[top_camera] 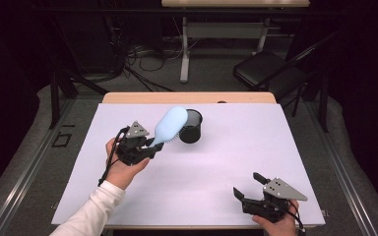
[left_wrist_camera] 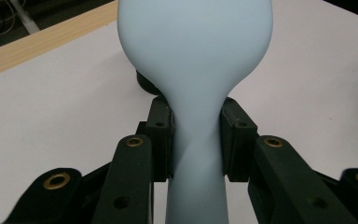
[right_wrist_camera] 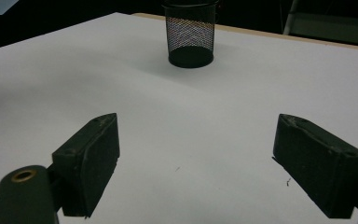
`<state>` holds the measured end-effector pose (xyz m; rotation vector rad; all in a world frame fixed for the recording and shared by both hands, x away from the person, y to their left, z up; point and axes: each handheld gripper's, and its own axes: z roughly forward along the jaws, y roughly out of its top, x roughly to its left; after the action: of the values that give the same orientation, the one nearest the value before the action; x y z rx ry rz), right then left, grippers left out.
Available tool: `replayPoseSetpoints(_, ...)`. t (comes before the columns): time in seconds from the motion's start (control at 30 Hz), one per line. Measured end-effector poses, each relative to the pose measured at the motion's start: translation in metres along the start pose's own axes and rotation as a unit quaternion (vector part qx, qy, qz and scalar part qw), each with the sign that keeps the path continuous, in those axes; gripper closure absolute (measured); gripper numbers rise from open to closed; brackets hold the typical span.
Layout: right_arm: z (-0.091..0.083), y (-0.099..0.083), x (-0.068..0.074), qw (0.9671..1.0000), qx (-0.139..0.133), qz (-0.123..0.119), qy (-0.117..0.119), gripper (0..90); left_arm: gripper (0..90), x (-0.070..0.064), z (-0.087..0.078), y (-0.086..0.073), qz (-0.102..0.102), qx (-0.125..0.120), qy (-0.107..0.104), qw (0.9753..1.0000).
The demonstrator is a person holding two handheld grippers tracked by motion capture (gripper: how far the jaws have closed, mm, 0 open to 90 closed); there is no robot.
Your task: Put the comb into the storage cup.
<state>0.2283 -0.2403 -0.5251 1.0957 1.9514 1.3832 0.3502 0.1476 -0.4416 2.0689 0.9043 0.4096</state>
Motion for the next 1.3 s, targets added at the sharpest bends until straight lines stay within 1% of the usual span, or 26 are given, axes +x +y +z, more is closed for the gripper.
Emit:
replayPoseSetpoints(0.13, -0.001, 0.005, 0.001, 1.0, 0.001, 0.006, 0.004, 14.2, 69.5, 0.002, 0.002, 0.001, -0.003, -0.01, -0.002, 0.9999)
replayPoseSetpoints(0.23, 0.0, 0.011, 0.001, 0.9999, 0.011, 0.003, 0.002, 14.2, 69.5, 0.003, 0.004, 0.002, -0.007, -0.013, -0.003, 0.9999)
replayPoseSetpoints(0.3, 0.002, 0.013, 0.0, 0.9999, 0.012, 0.01, 0.007, 14.3, 69.5, 0.004, 0.005, 0.003, -0.007, -0.015, -0.001, 0.9999)
replayPoseSetpoints(0.47, 0.008, 0.017, -0.003, 0.9987, 0.025, 0.038, 0.024, 14.2, 69.5, 0.006, 0.004, 0.006, -0.008, -0.024, 0.003, 0.9997)
replayPoseSetpoints(0.5, 0.01, 0.019, -0.003, 0.9987, 0.033, 0.033, 0.022, 14.1, 69.5, 0.007, 0.002, 0.007, -0.007, -0.026, 0.003, 0.9996)
replayPoseSetpoints(0.53, 0.011, 0.022, -0.004, 0.9989, 0.038, 0.022, 0.017, 14.1, 69.5, 0.007, 0.002, 0.008, -0.008, -0.029, 0.004, 0.9995)
replayPoseSetpoints(0.57, 0.011, 0.025, -0.004, 0.9989, 0.041, 0.015, 0.016, 14.1, 69.5, 0.007, 0.001, 0.009, -0.008, -0.032, 0.004, 0.9994)
replayPoseSetpoints(0.73, 0.016, 0.04, -0.007, 0.9986, 0.048, 0.006, 0.021, 14.1, 69.5, 0.008, -0.001, 0.013, -0.008, -0.043, 0.005, 0.999)
replayPoseSetpoints(0.9, 0.023, 0.057, -0.012, 0.9976, 0.058, 0.017, 0.035, 14.1, 69.5, 0.008, 0.0, 0.015, -0.009, -0.051, 0.006, 0.9987)
replayPoseSetpoints(0.97, 0.026, 0.063, -0.014, 0.9974, 0.06, 0.02, 0.035, 14.1, 69.5, 0.008, 0.001, 0.016, -0.008, -0.053, 0.005, 0.9986)
replayPoseSetpoints(1.17, 0.035, 0.074, -0.021, 0.9963, 0.069, 0.034, 0.04, 14.1, 69.5, 0.009, 0.002, 0.018, -0.011, -0.057, 0.005, 0.9983)
replayPoseSetpoints(1.3, 0.04, 0.08, -0.024, 0.9957, 0.073, 0.038, 0.042, 14.1, 69.5, 0.009, 0.003, 0.019, -0.011, -0.06, 0.006, 0.9981)
